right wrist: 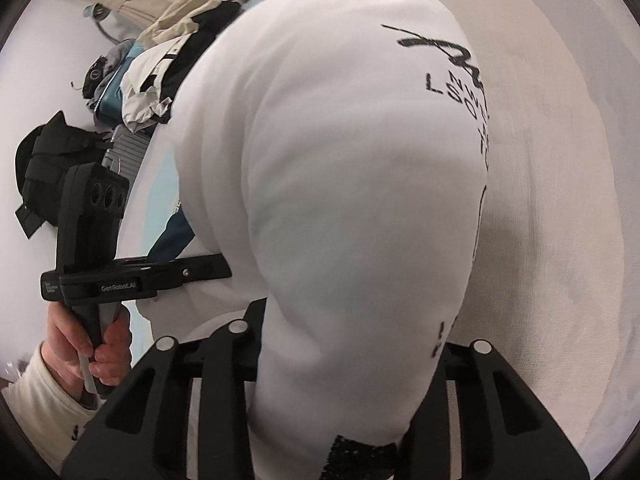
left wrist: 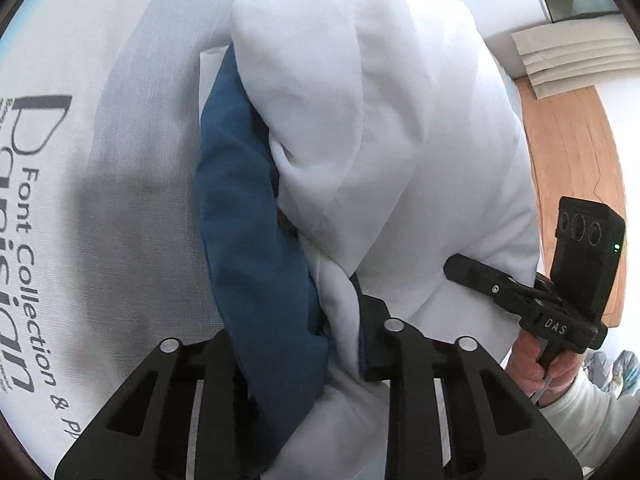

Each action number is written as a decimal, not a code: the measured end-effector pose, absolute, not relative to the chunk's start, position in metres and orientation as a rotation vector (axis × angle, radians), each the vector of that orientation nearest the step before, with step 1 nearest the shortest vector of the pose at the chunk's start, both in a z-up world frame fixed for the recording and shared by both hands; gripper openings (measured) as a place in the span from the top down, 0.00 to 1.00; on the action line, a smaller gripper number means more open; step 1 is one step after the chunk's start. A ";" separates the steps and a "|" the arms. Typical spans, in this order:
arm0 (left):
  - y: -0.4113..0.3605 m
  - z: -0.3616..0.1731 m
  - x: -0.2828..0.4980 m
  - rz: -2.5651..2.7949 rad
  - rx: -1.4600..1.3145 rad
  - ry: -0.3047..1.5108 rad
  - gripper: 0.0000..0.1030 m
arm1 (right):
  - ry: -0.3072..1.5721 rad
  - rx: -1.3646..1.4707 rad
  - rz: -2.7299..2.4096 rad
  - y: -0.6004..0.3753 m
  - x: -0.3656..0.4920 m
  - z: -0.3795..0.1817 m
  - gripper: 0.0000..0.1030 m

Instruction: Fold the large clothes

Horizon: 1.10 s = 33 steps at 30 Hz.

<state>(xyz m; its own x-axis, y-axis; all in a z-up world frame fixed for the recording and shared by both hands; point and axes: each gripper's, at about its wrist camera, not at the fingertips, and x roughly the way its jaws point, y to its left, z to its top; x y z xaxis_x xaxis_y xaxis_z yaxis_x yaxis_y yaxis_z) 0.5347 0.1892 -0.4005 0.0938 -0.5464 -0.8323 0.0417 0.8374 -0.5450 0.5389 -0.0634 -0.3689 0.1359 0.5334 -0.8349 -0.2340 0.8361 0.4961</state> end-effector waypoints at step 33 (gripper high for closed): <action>0.051 -0.239 0.493 -0.652 -0.174 1.203 0.80 | 1.035 0.215 0.431 -0.180 0.476 -0.208 0.73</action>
